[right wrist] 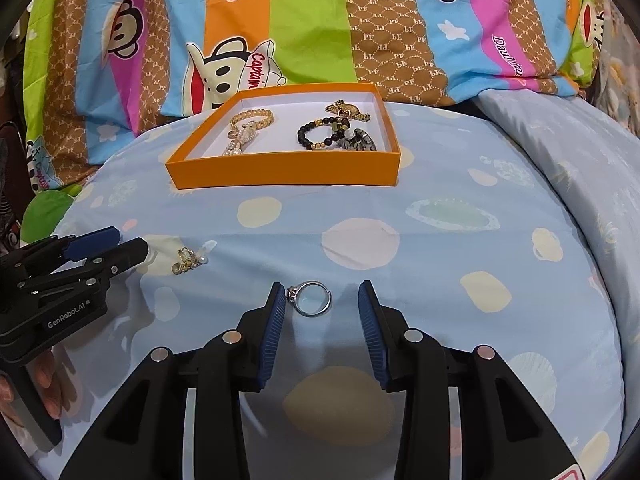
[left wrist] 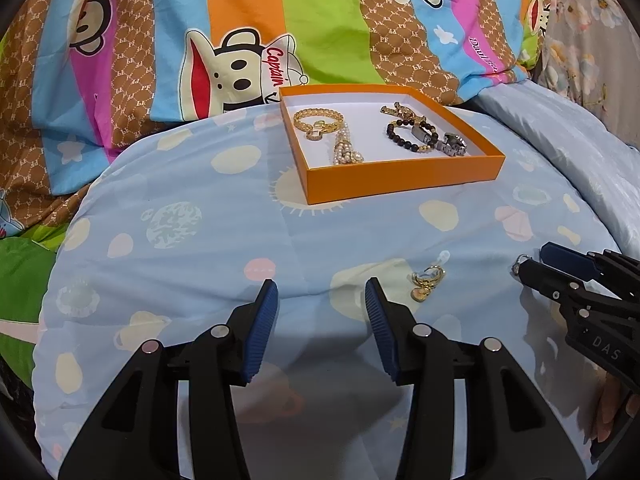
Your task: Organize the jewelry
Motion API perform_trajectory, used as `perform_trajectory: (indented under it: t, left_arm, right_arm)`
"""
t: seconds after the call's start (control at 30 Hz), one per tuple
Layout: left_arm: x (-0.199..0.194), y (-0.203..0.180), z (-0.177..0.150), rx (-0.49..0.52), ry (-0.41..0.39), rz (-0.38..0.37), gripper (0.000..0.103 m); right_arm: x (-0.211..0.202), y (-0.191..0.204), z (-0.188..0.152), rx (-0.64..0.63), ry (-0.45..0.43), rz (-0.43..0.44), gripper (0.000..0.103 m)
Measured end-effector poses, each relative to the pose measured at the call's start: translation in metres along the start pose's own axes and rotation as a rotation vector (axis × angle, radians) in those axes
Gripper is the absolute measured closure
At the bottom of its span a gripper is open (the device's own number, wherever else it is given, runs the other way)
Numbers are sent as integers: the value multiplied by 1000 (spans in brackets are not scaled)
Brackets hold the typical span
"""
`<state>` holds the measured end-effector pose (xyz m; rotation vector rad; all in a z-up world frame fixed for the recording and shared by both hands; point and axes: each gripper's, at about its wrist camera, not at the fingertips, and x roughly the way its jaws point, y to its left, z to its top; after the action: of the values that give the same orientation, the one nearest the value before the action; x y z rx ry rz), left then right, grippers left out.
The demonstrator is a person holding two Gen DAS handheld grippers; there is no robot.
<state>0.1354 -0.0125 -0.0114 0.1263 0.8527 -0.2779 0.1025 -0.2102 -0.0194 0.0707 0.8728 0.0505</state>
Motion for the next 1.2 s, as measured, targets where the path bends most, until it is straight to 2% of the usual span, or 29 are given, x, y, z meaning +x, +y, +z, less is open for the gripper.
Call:
perform_trajectory:
  t: [0.57, 0.6, 0.7, 0.93, 1.2]
  left_arm:
    - [1, -3, 0, 13, -4, -1, 59]
    - [1, -3, 0, 11, -3, -4, 59]
    - [1, -5, -1, 18, -5, -5, 59]
    - [1, -14, 1, 24, -7, -42, 55]
    - [9, -43, 7, 66, 7, -67, 55]
  right_arm:
    - [8, 5, 1, -19, 32, -17, 64]
    - [7, 5, 1, -22, 32, -18, 65]
    - [7, 8, 0, -33, 29, -15, 80]
    - [6, 6, 1, -24, 19, -13, 81]
    - [2, 2, 1, -2, 3, -17, 81]
